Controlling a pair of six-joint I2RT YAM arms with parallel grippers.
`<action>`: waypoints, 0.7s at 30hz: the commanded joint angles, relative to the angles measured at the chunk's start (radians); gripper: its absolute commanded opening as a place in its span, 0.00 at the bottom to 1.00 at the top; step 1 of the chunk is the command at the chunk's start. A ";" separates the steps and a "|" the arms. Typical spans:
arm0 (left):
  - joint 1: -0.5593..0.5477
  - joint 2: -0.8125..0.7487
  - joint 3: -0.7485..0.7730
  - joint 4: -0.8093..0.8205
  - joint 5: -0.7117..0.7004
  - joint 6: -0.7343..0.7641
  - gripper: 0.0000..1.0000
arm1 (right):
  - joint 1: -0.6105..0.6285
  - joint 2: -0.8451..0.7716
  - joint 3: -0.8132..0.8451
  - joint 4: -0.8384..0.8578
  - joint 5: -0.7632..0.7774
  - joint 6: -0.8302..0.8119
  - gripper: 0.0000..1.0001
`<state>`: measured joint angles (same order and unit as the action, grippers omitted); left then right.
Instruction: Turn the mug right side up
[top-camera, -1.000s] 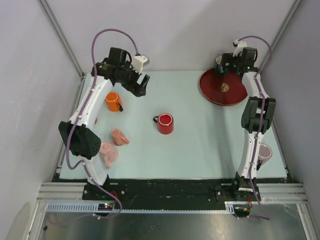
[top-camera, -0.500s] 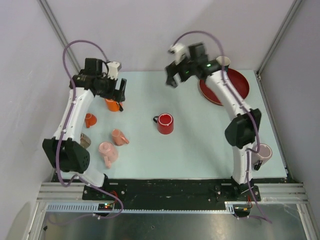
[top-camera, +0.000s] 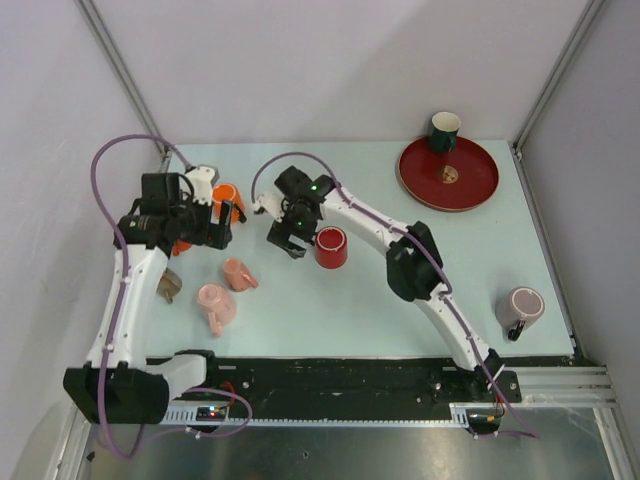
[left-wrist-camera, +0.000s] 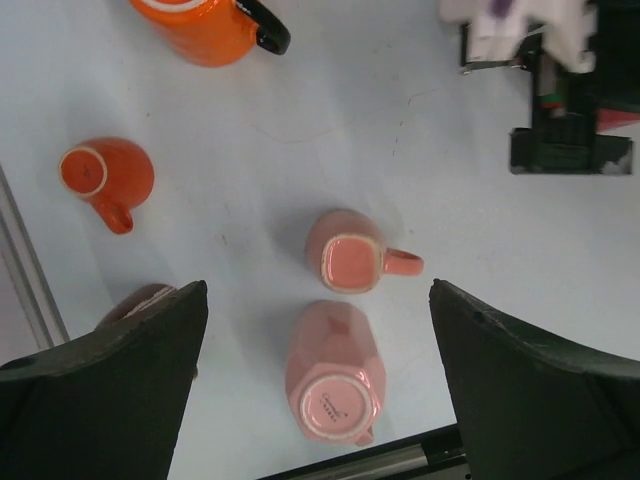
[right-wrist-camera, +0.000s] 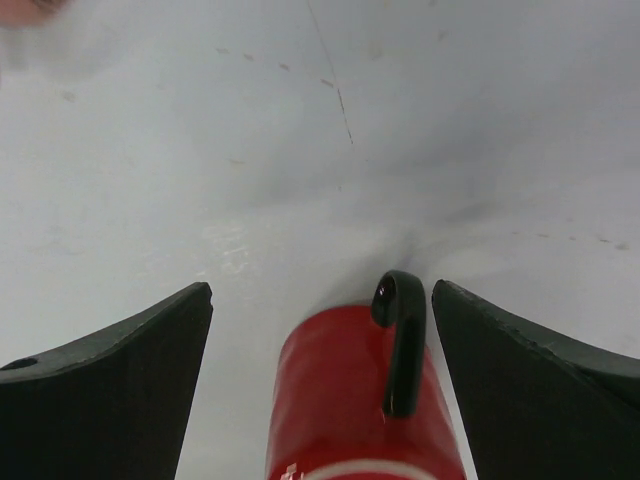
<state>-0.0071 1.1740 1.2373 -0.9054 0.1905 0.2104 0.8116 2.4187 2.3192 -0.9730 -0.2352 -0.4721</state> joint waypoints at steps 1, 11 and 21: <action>0.032 -0.112 -0.049 0.038 0.005 -0.012 0.95 | -0.008 0.073 0.087 -0.042 0.111 -0.062 0.97; 0.034 -0.150 -0.058 0.036 0.014 -0.022 0.95 | -0.009 0.089 0.067 -0.107 0.197 -0.113 0.77; 0.034 -0.132 -0.039 0.034 0.021 0.025 0.95 | -0.011 0.032 0.071 -0.219 0.231 -0.093 0.71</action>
<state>0.0200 1.0412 1.1679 -0.8982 0.1936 0.2111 0.8032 2.5271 2.3634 -1.1149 -0.0422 -0.5690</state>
